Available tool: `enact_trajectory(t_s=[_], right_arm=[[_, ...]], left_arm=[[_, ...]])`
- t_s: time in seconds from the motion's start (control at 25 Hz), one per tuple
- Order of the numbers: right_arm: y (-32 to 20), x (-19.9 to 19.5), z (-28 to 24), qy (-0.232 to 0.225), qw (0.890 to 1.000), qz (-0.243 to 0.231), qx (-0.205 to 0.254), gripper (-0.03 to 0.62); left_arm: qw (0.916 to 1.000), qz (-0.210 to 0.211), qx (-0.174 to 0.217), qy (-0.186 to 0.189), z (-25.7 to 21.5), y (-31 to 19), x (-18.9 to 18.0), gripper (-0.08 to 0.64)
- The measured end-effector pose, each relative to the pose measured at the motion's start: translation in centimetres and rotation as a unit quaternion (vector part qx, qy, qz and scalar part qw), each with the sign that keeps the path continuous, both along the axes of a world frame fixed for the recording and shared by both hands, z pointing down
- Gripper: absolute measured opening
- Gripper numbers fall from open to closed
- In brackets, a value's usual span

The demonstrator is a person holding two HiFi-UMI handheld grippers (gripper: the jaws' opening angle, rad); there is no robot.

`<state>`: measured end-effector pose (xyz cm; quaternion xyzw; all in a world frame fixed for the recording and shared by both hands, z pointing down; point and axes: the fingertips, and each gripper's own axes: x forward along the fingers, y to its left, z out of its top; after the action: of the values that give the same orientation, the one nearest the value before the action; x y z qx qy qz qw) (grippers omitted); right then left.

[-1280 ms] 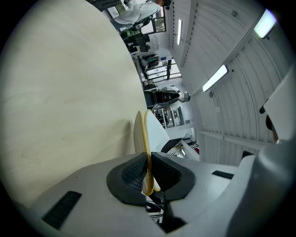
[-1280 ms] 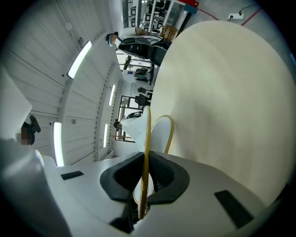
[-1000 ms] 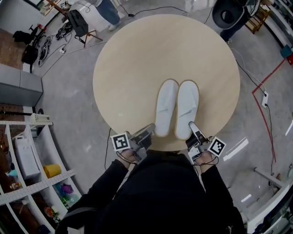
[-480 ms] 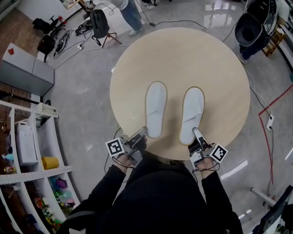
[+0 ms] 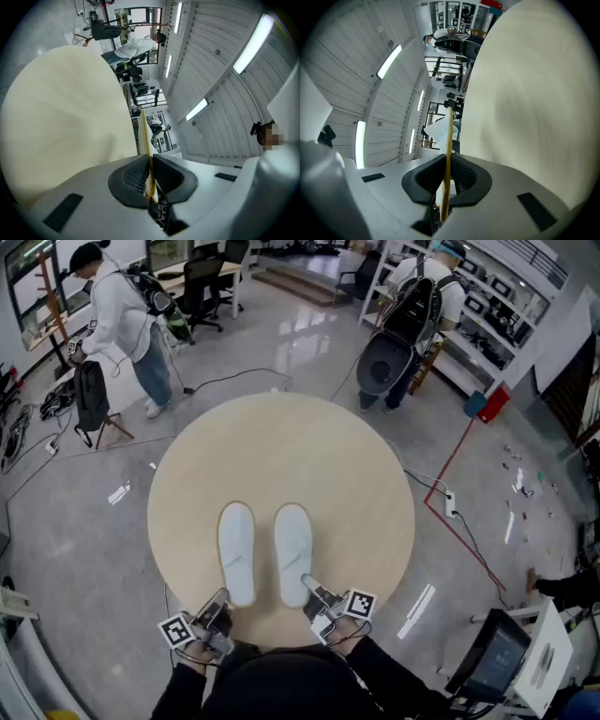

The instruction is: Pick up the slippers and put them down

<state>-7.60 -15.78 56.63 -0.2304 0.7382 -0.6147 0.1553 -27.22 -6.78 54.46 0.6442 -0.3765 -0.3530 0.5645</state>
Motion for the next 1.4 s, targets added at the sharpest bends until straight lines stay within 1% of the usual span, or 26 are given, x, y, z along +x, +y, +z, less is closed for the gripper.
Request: enact_trajectory(t_s=[0.04, 0.12, 0.24, 0.4, 0.52, 0.6, 0.72, 0.8, 0.92, 1.04, 1.12, 1.24, 1.32, 1.4], right_arm=[[0.6, -1.7, 0.1, 0.004, 1.000, 0.003, -0.004, 0.041], [1.7, -3.4, 0.1, 0.007, 1.000, 0.012, -0.010, 0.041], [2.7, -4.2, -0.4, 0.012, 1.000, 0.022, -0.002, 0.041], [2.7, -4.0, 0.1, 0.017, 0.999, 0.036, -0.024, 0.041], [2.4, -3.7, 0.2, 0.014, 0.999, 0.044, -0.022, 0.041], [2.2, -3.9, 0.3, 0.000, 0.999, 0.046, -0.026, 0.041], [1.9, -3.9, 0.8, -0.026, 0.998, 0.040, -0.028, 0.041], [1.6, -3.6, 1.5, -0.032, 0.998, 0.032, -0.034, 0.041], [1.3, -3.1, 3.1, -0.025, 0.998, 0.026, -0.050, 0.041], [1.8, -2.8, 3.8, -0.025, 0.997, 0.034, -0.058, 0.040], [1.4, -2.5, 4.0, -0.018, 0.997, 0.036, -0.058, 0.041], [0.2, -1.9, 4.0, -0.004, 0.997, 0.046, -0.063, 0.041], [-0.6, -2.4, 3.8, 0.002, 0.996, 0.054, -0.067, 0.040], [-1.3, -4.4, 3.9, 0.007, 0.996, 0.058, -0.068, 0.041]], left_arm=[[0.9999, 0.009, -0.001, -0.007, 0.1, 0.2, -1.6, 0.044], [0.9996, 0.025, 0.001, -0.014, 0.2, 0.3, -3.3, 0.044], [0.9988, 0.046, 0.012, -0.014, 0.3, -0.9, -4.2, 0.044], [0.9977, 0.060, 0.030, -0.012, 0.7, -3.2, -4.7, 0.044], [0.9979, 0.058, 0.027, -0.014, 0.5, -3.3, -4.4, 0.044], [0.9983, 0.051, 0.022, -0.018, 0.4, -2.8, -4.3, 0.044], [0.9981, 0.046, 0.017, -0.037, 0.4, -2.3, -3.7, 0.044], [0.9976, 0.043, 0.017, -0.051, 0.6, -2.4, -3.3, 0.044], [0.9979, 0.031, 0.010, -0.056, 1.4, -2.4, -3.2, 0.044], [0.9981, 0.027, 0.004, -0.056, 2.1, -2.0, -3.8, 0.044], [0.9984, 0.023, -0.001, -0.052, 2.7, -2.7, -4.3, 0.044], [0.9978, 0.030, -0.001, -0.059, 3.0, -4.5, -4.7, 0.044], [0.9975, 0.037, -0.008, -0.060, 3.0, -5.4, -5.5, 0.044], [0.9971, 0.045, -0.009, -0.060, 3.5, -6.3, -7.5, 0.044]])
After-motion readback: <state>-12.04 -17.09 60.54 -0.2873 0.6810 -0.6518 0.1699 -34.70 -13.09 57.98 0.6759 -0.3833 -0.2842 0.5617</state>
